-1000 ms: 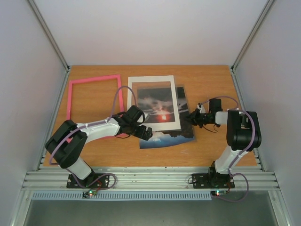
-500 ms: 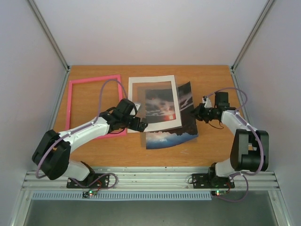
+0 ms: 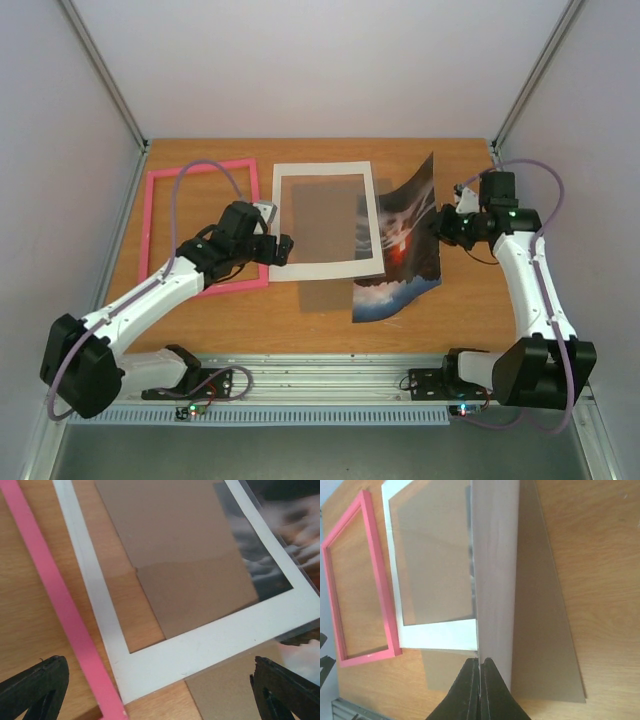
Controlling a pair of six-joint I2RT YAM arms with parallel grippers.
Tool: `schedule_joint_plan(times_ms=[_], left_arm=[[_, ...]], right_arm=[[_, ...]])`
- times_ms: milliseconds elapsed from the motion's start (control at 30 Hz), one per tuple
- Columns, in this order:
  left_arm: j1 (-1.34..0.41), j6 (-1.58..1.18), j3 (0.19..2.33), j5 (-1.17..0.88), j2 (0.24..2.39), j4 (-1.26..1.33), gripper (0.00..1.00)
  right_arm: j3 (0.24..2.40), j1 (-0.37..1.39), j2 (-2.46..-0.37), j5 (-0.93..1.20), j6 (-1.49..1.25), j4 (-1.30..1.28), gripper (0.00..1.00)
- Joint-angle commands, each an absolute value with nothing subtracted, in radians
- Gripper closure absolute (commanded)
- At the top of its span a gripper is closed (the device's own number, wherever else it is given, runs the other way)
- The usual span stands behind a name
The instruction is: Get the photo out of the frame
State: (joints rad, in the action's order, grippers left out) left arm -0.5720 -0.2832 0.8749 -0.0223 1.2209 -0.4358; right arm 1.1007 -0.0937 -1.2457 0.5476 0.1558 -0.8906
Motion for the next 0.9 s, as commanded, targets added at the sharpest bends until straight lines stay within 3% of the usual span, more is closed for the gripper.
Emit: schedule_joint_plan(times_ms=[0, 467, 867], left_arm=[[-0.566, -0.251, 0.897, 0.094, 1.169, -0.451, 0.01], [-0.394, -0.205, 0.909, 0.244, 1.046, -0.495, 0.01], [-0.33, -0.124, 0.879, 0.354, 0.988, -0.486, 0.01]], right_arm=[[1.227, -0.095, -1.213, 0.458, 0.205, -1.084, 0.99], [1.574, -0.063, -1.247, 0.346, 0.268, -1.287, 0.99], [1.79, 0.086, -1.387, 0.349, 0.216, -1.272, 0.99]])
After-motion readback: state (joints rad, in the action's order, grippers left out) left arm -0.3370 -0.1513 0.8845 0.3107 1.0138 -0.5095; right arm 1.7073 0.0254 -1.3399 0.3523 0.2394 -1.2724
